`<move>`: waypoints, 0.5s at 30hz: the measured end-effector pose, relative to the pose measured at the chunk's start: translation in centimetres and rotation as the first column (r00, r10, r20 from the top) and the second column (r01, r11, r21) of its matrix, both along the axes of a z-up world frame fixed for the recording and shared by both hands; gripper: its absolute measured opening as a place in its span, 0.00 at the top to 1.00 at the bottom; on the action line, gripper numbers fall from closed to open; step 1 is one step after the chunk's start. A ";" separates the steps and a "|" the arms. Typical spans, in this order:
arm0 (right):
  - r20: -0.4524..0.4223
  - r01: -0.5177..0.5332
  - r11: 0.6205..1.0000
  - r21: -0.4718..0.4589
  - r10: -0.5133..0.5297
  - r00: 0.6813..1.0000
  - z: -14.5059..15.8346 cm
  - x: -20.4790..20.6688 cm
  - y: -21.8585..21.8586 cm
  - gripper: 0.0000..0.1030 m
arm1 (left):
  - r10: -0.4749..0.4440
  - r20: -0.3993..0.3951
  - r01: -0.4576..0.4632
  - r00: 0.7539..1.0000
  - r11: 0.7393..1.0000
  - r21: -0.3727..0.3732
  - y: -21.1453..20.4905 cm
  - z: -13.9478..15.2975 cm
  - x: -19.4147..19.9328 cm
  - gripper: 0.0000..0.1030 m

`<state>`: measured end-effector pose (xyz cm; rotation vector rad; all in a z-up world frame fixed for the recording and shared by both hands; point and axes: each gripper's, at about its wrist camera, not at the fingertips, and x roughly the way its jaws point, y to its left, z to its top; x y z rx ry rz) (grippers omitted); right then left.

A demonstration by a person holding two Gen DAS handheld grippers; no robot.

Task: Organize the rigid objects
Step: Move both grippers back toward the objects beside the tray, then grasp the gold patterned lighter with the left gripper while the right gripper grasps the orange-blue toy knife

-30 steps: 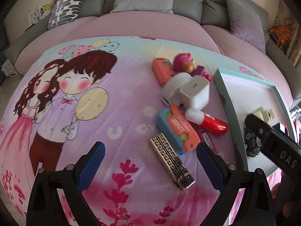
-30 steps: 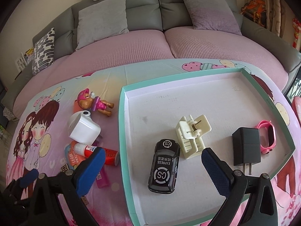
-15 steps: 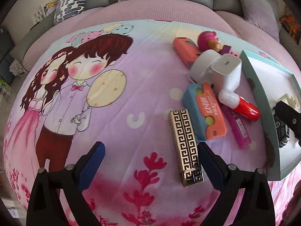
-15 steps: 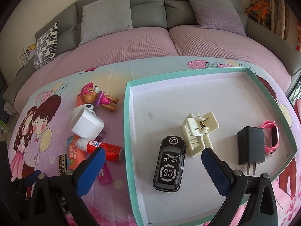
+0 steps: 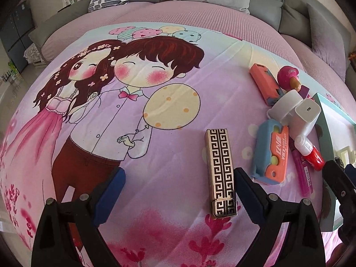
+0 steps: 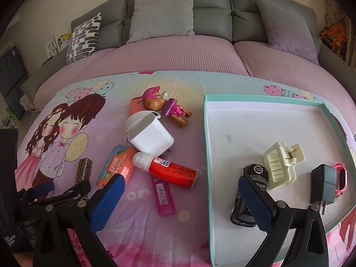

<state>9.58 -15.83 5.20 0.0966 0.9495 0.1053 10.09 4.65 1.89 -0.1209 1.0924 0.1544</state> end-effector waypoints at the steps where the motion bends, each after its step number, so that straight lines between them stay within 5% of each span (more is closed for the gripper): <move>1: 0.000 -0.007 1.000 0.007 0.007 1.000 -0.1 0.0 0.4 0.00 | 0.002 0.004 -0.002 1.000 1.000 0.000 0.2 0.1 0.0 0.09; 15: 0.012 -0.085 0.996 0.011 0.084 0.996 -1.1 0.5 4.8 0.14 | 0.142 0.011 -0.141 0.990 0.988 -0.060 5.6 -0.1 -0.7 0.11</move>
